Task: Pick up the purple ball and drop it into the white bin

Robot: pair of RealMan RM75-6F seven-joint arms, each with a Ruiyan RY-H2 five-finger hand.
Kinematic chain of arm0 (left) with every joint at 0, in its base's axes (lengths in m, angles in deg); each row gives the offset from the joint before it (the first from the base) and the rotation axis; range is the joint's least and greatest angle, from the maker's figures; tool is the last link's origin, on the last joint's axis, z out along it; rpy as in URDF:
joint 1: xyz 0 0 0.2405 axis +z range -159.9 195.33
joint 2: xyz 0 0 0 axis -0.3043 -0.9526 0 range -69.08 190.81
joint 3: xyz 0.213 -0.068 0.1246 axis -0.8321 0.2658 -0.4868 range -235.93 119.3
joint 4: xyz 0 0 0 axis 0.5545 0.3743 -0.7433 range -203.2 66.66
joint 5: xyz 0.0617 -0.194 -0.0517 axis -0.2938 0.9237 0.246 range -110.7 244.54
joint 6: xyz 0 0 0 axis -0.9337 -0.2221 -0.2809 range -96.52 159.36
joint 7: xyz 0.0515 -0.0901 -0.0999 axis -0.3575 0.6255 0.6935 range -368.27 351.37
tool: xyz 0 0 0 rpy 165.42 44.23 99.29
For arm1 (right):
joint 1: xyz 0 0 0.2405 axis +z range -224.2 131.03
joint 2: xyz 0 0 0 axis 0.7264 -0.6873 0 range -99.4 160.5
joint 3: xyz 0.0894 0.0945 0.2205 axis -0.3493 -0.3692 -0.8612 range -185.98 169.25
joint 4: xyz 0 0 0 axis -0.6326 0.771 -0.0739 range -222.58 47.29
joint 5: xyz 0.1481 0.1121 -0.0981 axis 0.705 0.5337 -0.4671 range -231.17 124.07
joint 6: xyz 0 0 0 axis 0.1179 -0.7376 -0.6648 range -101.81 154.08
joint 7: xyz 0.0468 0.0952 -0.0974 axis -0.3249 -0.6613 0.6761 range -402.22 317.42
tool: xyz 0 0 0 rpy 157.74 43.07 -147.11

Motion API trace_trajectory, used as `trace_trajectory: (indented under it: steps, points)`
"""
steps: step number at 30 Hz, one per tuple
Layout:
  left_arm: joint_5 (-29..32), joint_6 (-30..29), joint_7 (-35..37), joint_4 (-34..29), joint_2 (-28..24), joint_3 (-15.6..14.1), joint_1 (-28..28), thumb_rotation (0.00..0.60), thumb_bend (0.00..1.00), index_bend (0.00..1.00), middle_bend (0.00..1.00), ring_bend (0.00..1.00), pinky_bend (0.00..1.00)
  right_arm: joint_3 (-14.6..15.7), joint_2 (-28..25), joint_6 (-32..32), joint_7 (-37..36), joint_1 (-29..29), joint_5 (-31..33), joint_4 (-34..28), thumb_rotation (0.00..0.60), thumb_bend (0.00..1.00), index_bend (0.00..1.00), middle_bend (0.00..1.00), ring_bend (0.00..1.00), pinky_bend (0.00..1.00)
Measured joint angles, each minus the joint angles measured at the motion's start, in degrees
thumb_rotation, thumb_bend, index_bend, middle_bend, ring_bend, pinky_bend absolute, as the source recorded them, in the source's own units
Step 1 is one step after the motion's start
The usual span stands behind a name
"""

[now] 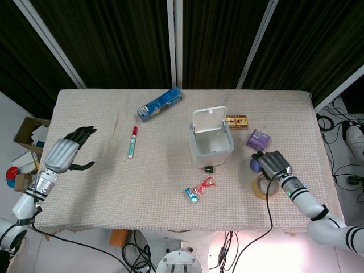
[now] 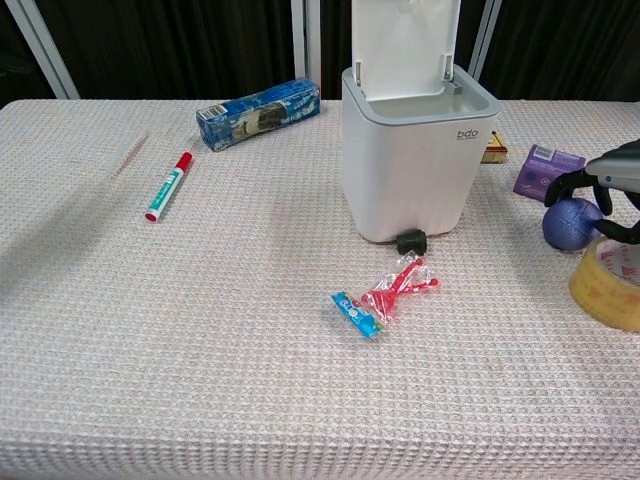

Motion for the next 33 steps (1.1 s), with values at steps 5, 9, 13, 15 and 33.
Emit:
trace_trajectory:
  steps: [5,9,13,15,33]
  points:
    - [0.0,-0.2,0.0,0.1,0.1,0.1,0.0,0.517,0.23,0.07,0.07,0.07,0.23,-0.2,0.6,-2.3,-0.3,-0.5,-1.0,0.6,0.600,0.35,0.65,0.53,0.53,0.66]
    - [0.0,-0.2,0.1,0.0,0.0,0.1,0.0,0.518,0.23,0.07,0.07,0.07,0.23,-0.4,1.3,-4.8,-1.2,-1.2,-2.6,1.5,0.600,0.35,0.73,0.58,0.58,0.70]
    - [0.0,-0.2,0.0,0.0,0.0,0.1,0.0,0.515,0.23,0.07,0.07,0.07,0.23,-0.6,1.7,-6.3,-2.5,-1.9,-4.1,2.2,0.600,0.36,0.78,0.61,0.61,0.72]
    - [0.0,-0.2,0.0,-0.1,0.0,0.1,0.0,0.516,0.23,0.07,0.07,0.07,0.23,-0.7,1.8,-7.0,-3.2,-2.1,-4.8,2.5,0.600,0.36,0.79,0.62,0.61,0.73]
    - [0.1,-0.6,-0.2,-0.6,-0.4,0.3,0.1,0.515,0.23,0.07,0.07,0.07,0.23,-4.6,-4.2,-17.5,-7.0,-3.9,-10.4,-5.1,0.600,0.37,0.82,0.63,0.62,0.74]
